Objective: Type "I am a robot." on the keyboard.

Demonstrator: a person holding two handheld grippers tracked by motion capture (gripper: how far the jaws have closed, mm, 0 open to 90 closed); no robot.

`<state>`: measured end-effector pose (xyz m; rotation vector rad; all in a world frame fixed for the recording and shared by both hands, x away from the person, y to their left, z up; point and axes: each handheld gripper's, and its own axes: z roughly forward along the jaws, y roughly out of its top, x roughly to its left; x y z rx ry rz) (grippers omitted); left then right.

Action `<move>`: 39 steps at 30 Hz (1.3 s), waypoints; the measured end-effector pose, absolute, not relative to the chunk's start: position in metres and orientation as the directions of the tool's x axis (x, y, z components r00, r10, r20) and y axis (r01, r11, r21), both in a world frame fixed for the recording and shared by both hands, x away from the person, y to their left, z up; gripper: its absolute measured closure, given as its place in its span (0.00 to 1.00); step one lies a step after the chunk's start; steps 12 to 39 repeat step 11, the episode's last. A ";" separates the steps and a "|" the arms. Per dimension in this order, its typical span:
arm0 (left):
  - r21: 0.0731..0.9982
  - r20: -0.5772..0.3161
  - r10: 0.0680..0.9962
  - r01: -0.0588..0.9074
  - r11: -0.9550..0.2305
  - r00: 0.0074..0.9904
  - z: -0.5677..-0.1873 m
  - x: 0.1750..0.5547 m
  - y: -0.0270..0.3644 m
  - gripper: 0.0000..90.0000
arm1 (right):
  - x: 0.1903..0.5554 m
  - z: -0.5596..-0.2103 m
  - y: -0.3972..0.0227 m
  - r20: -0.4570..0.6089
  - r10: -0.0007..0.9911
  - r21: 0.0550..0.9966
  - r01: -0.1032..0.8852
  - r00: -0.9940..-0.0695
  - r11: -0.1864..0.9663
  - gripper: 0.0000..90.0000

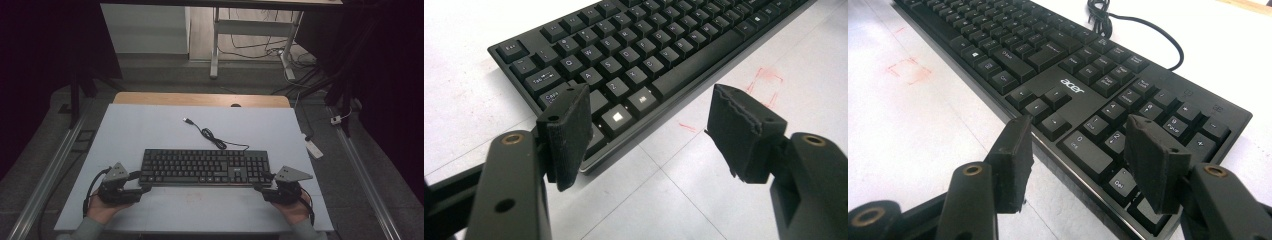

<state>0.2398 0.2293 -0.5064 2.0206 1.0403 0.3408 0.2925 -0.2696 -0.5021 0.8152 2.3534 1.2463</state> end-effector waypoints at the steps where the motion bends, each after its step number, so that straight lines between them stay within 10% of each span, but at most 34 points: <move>1: 0.768 -0.121 0.773 0.552 -0.324 0.622 -0.506 0.240 0.229 0.37 | 0.293 -0.502 -0.269 -0.042 0.635 0.834 0.323 -0.771 0.448 0.51; 39: 0.770 -0.120 0.776 0.552 -0.321 0.619 -0.506 0.240 0.229 0.37 | 0.292 -0.502 -0.269 -0.036 0.629 0.837 0.321 -0.776 0.443 0.50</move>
